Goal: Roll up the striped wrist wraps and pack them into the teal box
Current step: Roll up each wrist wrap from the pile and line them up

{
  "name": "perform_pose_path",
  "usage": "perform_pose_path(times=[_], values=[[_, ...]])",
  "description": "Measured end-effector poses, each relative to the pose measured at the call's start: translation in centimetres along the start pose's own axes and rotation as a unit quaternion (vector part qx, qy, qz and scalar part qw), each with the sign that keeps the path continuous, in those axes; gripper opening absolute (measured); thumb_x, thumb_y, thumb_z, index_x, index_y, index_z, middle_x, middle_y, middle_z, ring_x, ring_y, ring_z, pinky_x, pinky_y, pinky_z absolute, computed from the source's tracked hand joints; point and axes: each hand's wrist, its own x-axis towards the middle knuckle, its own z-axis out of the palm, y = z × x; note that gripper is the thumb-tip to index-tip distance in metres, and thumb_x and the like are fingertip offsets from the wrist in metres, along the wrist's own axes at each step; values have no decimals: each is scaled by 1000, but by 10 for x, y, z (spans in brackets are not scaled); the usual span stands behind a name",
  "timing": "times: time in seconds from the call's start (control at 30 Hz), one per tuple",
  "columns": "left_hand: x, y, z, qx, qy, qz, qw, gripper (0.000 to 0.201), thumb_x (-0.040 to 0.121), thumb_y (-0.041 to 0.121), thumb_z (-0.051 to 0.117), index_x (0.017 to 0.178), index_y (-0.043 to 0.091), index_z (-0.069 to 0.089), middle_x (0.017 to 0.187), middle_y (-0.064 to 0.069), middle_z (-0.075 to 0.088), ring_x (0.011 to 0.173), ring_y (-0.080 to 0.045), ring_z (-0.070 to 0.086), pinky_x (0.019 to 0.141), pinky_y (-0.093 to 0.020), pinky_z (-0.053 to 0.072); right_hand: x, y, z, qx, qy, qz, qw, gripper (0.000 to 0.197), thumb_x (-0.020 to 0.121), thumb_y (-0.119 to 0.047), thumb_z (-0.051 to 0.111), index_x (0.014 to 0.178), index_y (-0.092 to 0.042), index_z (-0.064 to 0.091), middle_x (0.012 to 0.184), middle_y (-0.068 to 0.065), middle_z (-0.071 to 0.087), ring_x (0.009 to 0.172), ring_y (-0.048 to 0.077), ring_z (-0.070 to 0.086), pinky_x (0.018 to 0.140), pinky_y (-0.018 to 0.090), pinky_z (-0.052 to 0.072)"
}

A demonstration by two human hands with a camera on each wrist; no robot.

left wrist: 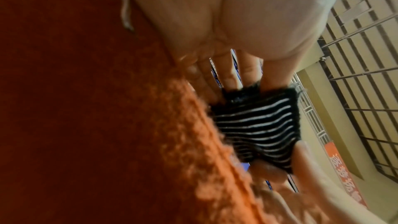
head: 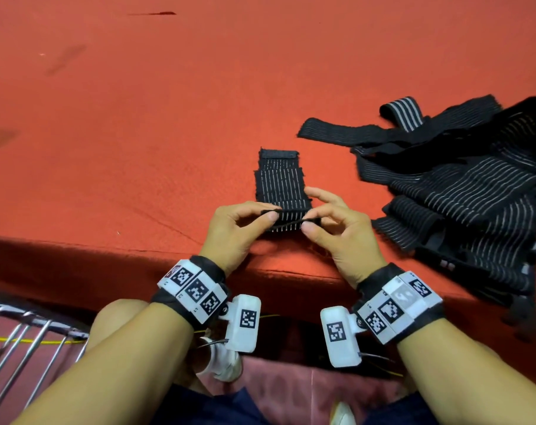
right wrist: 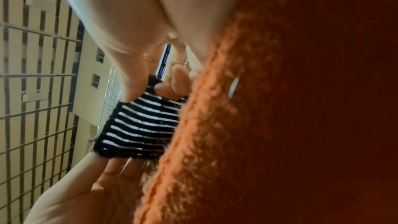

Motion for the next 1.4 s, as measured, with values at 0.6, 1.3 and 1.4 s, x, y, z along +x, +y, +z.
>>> perform_pose_path(times=[0.6,1.3,1.4], values=[[-2,-1,-3,-29,-39,-17,999,9,80,30,77,86,23,78,89,1,75,84,-14,63,82,-32,50,1,-4,3,111,70,88,987,14,87,4,71,96,-8,71,65,-5,63,50,-2,52,49,8,40],[-5,5,-1,-43,-43,-25,998,20,76,37,81,95,34,77,86,-34,66,73,-27,50,71,-42,43,1,-6,6,104,70,88,988,15,88,7,69,99,-3,69,71,-1,66,56,-2,58,55,9,45],[-5,7,0,-45,-53,-12,998,18,80,28,79,98,33,76,80,-8,69,64,-25,41,64,-42,35,1,-6,7,86,71,86,990,13,89,7,68,97,-3,67,64,-3,61,49,-2,52,50,8,40]])
